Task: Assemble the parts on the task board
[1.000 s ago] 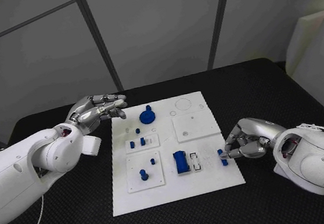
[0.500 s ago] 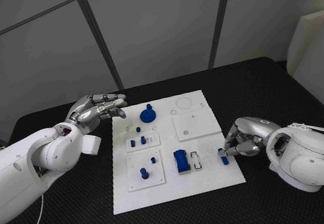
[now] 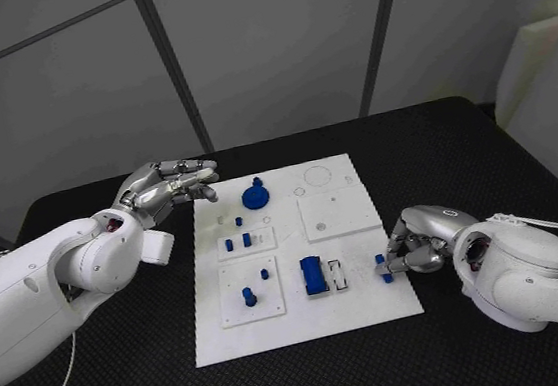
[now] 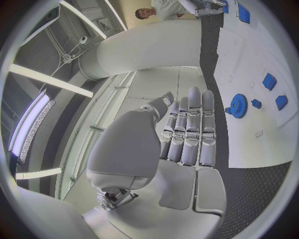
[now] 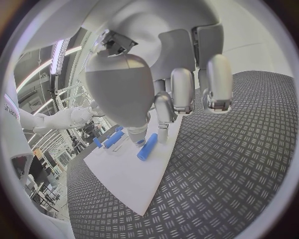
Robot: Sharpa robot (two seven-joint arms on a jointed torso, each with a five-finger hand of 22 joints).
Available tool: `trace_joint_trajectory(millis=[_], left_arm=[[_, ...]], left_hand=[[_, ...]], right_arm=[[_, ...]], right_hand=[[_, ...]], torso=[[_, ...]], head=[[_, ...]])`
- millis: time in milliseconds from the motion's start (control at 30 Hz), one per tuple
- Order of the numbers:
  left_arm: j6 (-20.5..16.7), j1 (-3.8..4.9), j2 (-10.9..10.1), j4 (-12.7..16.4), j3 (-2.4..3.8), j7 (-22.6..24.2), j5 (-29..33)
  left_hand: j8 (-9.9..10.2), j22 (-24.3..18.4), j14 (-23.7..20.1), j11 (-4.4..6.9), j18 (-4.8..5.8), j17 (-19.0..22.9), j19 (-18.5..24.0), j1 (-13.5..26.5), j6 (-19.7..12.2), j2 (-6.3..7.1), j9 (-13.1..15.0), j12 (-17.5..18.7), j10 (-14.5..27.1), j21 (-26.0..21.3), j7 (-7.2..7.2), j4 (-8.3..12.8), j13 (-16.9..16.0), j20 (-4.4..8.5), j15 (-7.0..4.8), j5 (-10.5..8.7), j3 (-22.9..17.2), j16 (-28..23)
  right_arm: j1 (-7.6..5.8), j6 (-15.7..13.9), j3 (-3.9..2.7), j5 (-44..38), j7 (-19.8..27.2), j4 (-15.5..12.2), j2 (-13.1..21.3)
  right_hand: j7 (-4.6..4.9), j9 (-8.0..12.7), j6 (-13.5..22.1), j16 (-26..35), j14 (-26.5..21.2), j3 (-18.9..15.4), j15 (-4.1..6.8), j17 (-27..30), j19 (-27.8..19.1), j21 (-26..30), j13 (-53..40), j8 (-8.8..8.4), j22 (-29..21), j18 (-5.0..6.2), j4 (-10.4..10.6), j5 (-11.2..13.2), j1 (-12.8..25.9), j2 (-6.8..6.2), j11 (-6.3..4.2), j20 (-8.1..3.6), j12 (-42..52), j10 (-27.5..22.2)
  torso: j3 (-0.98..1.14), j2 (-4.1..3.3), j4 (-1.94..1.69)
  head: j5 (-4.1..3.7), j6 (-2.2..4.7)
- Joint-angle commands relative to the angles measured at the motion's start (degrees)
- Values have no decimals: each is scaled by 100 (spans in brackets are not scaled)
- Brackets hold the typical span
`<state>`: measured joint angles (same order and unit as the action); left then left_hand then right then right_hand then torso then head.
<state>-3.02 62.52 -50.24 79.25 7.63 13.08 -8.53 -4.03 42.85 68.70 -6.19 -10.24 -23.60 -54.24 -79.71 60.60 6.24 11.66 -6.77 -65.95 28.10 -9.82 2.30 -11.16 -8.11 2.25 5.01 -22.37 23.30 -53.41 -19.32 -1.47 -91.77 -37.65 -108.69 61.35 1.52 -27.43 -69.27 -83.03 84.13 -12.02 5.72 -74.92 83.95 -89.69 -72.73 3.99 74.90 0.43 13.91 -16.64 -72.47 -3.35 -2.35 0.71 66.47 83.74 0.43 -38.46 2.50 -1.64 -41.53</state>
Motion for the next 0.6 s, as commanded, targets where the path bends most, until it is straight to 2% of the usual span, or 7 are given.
trace_joint_trajectory(millis=[33, 167, 300, 533, 600], left_arm=[[64, 6, 0, -3, 4, 29, 23], [67, 6, 1, -8, 4, 28, 23], [69, 5, 6, -13, 4, 30, 23], [75, 5, 12, -12, 4, 30, 23], [75, 5, 10, -9, 4, 28, 23]], left_hand=[[32, -8, 33, -13, -12, 3, -2, -18, -55, -41, 6, 31, 39, -24, -1, 21, 7, -19, 10, -2, 15, -25], [32, -9, 34, -14, -11, 2, -2, -16, -56, -42, 6, 30, 39, -24, -1, 20, 7, -19, 11, -2, 16, -27], [32, -9, 34, -14, -11, 2, -2, -16, -56, -42, 6, 30, 39, -24, -1, 20, 7, -19, 11, -2, 16, -27], [32, -9, 34, -14, -11, 2, -2, -16, -56, -42, 6, 30, 39, -24, -1, 20, 7, -19, 11, -2, 16, -27], [32, -9, 34, -14, -11, 2, -2, -16, -56, -42, 6, 30, 39, -24, -1, 20, 7, -19, 11, -2, 16, -27]], right_arm=[[43, 353, 28, -102, -89, 18, -40], [70, 479, 28, -214, -92, 26, -103], [91, 626, 28, -391, -156, 62, -187], [113, 957, 29, -551, -364, 127, -318], [117, 999, 29, -597, -412, 137, -342]], right_hand=[[9, 18, -47, -36, 365, 62, 45, -414, 605, -31, -9, -11, 1510, -43, -65, -32, -218, 45, -22, -42, 30, 23], [-13, 31, -71, -45, 366, 164, 63, -431, 605, -31, -18, -15, 1510, -43, -293, -61, -606, 95, -45, -58, 29, 15], [-19, 56, -82, -53, 367, 212, 73, -446, 605, -31, -19, -25, 1510, -43, -457, -110, -836, 134, -52, -70, 21, 5], [-11, 73, -76, -48, 365, 208, 72, -439, 605, -31, -8, -32, 1510, -43, -499, -138, -876, 144, -49, -72, 0, -4], [-6, 95, -69, -47, 364, 208, 68, -440, 605, -31, -7, -35, 1510, -43, -533, -255, -907, 172, -45, -74, -8, -11]], torso=[[1, 4, -2], [1, 1, -7], [-1, 4, -4], [-4, 1, -13], [-1, -1, -11]], head=[[3, -4], [-1, 1], [-3, 4], [0, 8], [10, 14]])
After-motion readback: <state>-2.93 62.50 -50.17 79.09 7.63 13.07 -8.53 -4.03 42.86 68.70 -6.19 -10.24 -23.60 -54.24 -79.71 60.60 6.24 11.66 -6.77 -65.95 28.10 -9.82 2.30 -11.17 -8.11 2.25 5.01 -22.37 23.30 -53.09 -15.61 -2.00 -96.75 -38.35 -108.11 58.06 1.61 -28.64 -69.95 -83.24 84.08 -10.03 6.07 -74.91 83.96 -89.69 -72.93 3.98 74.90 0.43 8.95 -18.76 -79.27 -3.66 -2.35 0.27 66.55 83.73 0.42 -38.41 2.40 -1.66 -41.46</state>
